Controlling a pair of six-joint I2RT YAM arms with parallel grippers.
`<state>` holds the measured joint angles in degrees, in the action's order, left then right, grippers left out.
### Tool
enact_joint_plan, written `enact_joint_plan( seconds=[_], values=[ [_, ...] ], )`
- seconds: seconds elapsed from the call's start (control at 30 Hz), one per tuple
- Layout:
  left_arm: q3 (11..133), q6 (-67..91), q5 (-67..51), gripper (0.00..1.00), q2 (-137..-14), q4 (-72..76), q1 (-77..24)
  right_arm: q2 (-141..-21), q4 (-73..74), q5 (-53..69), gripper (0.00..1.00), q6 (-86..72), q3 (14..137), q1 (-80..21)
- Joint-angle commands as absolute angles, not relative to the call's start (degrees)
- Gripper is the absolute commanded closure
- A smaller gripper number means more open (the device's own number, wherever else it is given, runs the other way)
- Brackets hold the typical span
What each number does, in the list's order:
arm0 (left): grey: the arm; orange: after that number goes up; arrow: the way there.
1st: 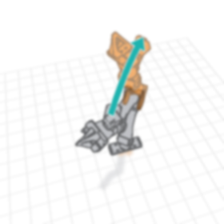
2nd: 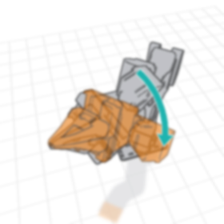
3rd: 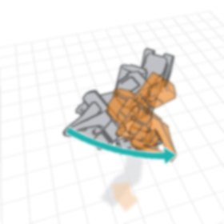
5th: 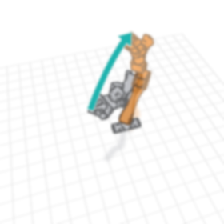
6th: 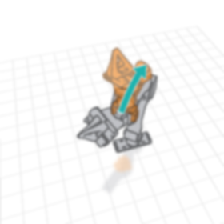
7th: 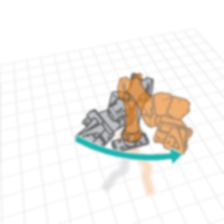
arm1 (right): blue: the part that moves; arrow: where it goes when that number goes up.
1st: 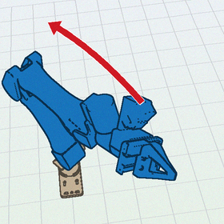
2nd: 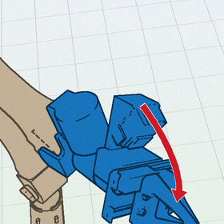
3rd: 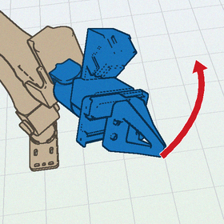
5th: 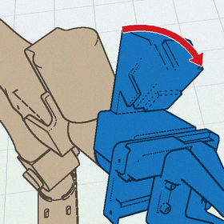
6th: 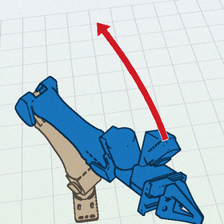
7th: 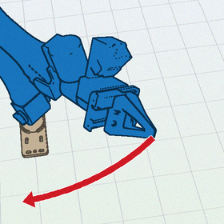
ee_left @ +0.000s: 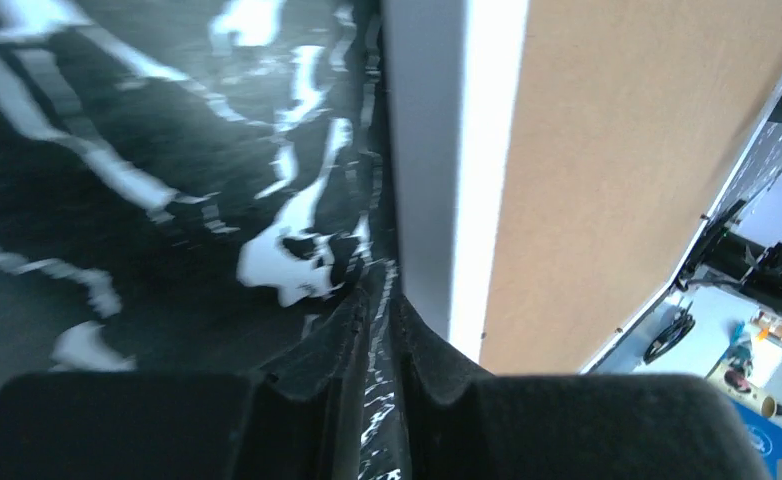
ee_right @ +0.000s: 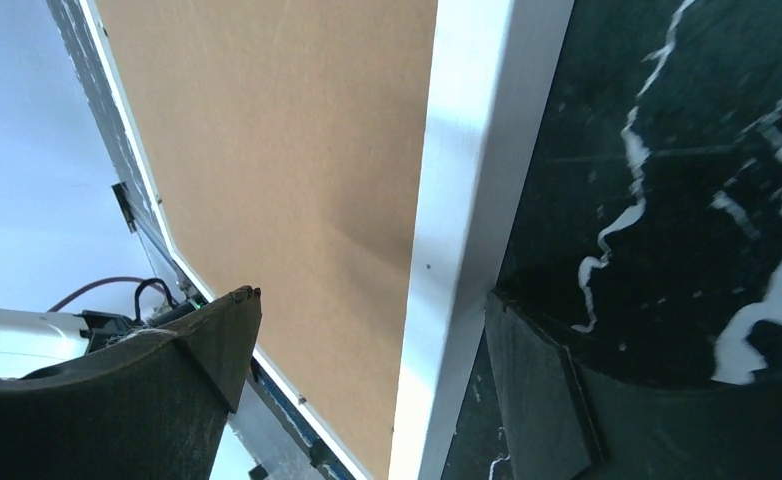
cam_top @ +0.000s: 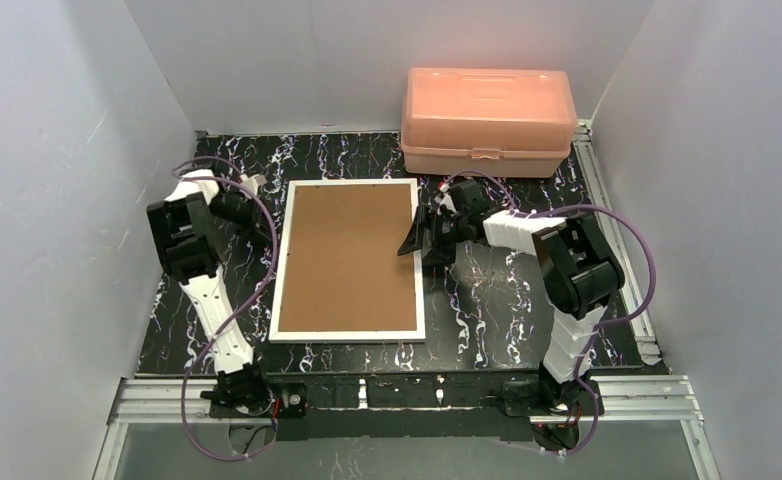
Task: Put the photo into the frame
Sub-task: Adjust the photo frame at the center of the board.
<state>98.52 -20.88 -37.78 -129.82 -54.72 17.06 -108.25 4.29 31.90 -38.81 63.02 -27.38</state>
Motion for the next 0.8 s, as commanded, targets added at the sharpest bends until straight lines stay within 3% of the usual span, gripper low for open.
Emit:
enact_joint_plan(
  seconds=[0.0,0.4,0.57,0.77],
  values=[
    [94.6,-22.2,-37.5,0.87,-127.4,-56.2,13.5,-103.4,0.5,32.4,0.11,-41.5,59.5,-31.1],
    [82.8,-30.1,-36.7,0.88,-116.2,-61.4,10.5,-95.6,7.6,29.5,0.09,-37.4,53.9,-33.0],
    [85.2,-26.4,-35.9,0.85,-113.9,-60.9,12.6,-94.3,12.6,27.3,0.07,-34.3,57.7,-27.3],
    [88.8,-25.0,-37.1,0.81,-113.8,-60.8,13.3,-95.6,8.5,27.5,0.07,-36.0,65.0,-22.0]
  ],
)
